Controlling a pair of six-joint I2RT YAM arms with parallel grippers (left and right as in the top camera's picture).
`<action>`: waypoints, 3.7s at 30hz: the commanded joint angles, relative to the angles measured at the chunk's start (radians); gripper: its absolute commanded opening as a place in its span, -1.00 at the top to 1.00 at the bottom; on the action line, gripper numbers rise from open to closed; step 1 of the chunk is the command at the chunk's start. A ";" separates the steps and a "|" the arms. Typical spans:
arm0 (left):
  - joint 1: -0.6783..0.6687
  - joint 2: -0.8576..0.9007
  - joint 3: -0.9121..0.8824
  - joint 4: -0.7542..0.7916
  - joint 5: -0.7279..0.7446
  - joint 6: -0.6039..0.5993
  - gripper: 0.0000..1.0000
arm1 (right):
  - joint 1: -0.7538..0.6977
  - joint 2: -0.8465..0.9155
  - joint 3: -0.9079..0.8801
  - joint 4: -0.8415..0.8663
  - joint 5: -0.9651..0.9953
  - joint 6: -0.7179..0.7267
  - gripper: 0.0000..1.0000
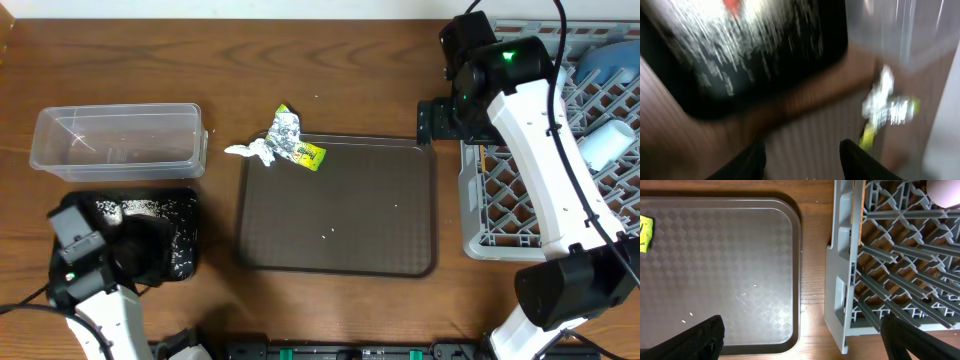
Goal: Sort waste into correct bins and load items into the dishwasher rack
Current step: 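Release the carrot and move the left gripper back toward the brown tray, then lower the left gripper onto the foil wrapper and close on it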
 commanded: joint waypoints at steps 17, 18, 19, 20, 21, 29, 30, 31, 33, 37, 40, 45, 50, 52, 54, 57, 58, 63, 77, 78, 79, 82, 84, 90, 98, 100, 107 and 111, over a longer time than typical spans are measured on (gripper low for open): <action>-0.767 0.021 0.018 -0.040 -0.134 -0.123 -0.14 | 0.002 -0.010 0.002 -0.001 0.007 0.014 -0.99; -0.797 0.025 0.018 -0.040 -0.156 -0.144 -0.14 | 0.002 -0.010 0.002 -0.001 0.007 0.014 -0.99; -0.835 0.031 0.018 -0.040 -0.184 -0.177 -0.15 | 0.002 -0.010 0.002 -0.001 0.007 0.014 -0.99; -0.862 0.035 0.018 -0.040 -0.200 -0.200 -0.14 | 0.002 -0.010 0.002 -0.001 0.007 0.014 -0.98; -0.888 0.039 0.018 -0.039 -0.213 -0.216 -0.15 | 0.002 -0.010 0.002 -0.001 0.007 0.014 -0.99; -1.057 0.097 0.018 -0.002 -0.232 -0.267 -0.96 | 0.002 -0.010 0.002 -0.001 0.007 0.014 -0.99; -1.061 0.102 0.018 0.005 -0.231 -0.268 -0.99 | 0.001 -0.010 0.002 -0.001 0.007 0.014 -0.99; -1.061 0.107 0.018 0.010 -0.224 -0.268 -0.99 | 0.001 -0.010 0.002 -0.001 0.007 0.014 -0.99; -1.061 0.114 0.018 0.029 -0.218 -0.267 -1.00 | 0.002 -0.010 0.002 -0.001 0.007 0.014 -0.98; -1.060 0.119 0.021 0.080 -0.189 -0.232 -1.00 | 0.002 -0.010 0.002 -0.001 0.007 0.014 -0.98; -1.058 0.126 0.054 0.082 -0.190 -0.217 -1.00 | 0.002 -0.010 0.002 -0.001 0.007 0.014 -0.99; -1.058 0.201 0.192 0.028 -0.200 -0.121 -0.99 | 0.002 -0.010 0.002 -0.001 0.007 0.014 -0.99; -1.048 0.401 0.429 -0.188 -0.282 -0.040 -0.96 | 0.002 -0.010 0.002 -0.001 0.007 0.014 -0.98; -1.031 0.494 0.527 -0.277 -0.319 0.002 -0.96 | 0.001 -0.010 0.002 -0.001 0.007 0.014 -0.98; -1.006 0.565 0.599 -0.336 -0.359 0.019 -0.96 | 0.001 -0.010 0.002 -0.001 0.007 0.014 -0.99; -0.952 0.642 0.665 -0.352 -0.381 0.038 -0.96 | 0.002 -0.010 0.002 -0.001 0.007 0.014 -0.98; -0.932 0.656 0.674 -0.341 -0.382 0.047 -0.96 | 0.001 -0.010 0.002 -0.001 0.007 0.014 -0.98; -0.821 0.673 0.678 -0.204 -0.372 0.050 -0.95 | 0.002 -0.010 0.002 -0.001 0.007 0.014 -0.99; -0.814 0.784 0.670 0.092 -0.351 -0.123 -0.95 | 0.002 -0.010 0.002 -0.001 0.007 0.014 -0.98; -0.816 0.801 0.670 0.099 -0.351 -0.124 -0.96 | 0.002 -0.010 0.002 -0.001 0.007 0.014 -0.99; -0.816 0.817 0.670 0.108 -0.351 -0.124 -0.96 | 0.002 -0.010 0.002 -0.001 0.007 0.014 -0.99; -0.818 0.869 0.670 0.133 -0.351 -0.125 -0.97 | 0.001 -0.010 0.002 -0.001 0.007 0.014 -0.98; -0.823 0.903 0.670 0.159 -0.351 -0.126 -0.95 | 0.002 -0.010 0.002 -0.001 0.007 0.014 -0.98; -0.853 0.986 0.670 0.224 -0.351 -0.224 -0.93 | 0.002 -0.010 0.002 -0.001 0.007 0.014 -0.99; -0.906 1.065 0.670 0.315 -0.351 -0.282 -0.94 | 0.001 -0.010 0.002 -0.001 0.007 0.014 -0.98; -0.910 1.079 0.670 0.329 -0.351 -0.283 -0.93 | 0.001 -0.010 0.002 -0.001 0.007 0.014 -0.99; -0.895 1.086 0.668 0.332 -0.369 -0.325 -0.93 | 0.001 -0.010 0.002 -0.001 0.007 0.014 -0.99; -0.893 1.086 0.656 0.332 -0.389 -0.366 -0.93 | 0.002 -0.010 0.002 -0.001 0.007 0.014 -0.98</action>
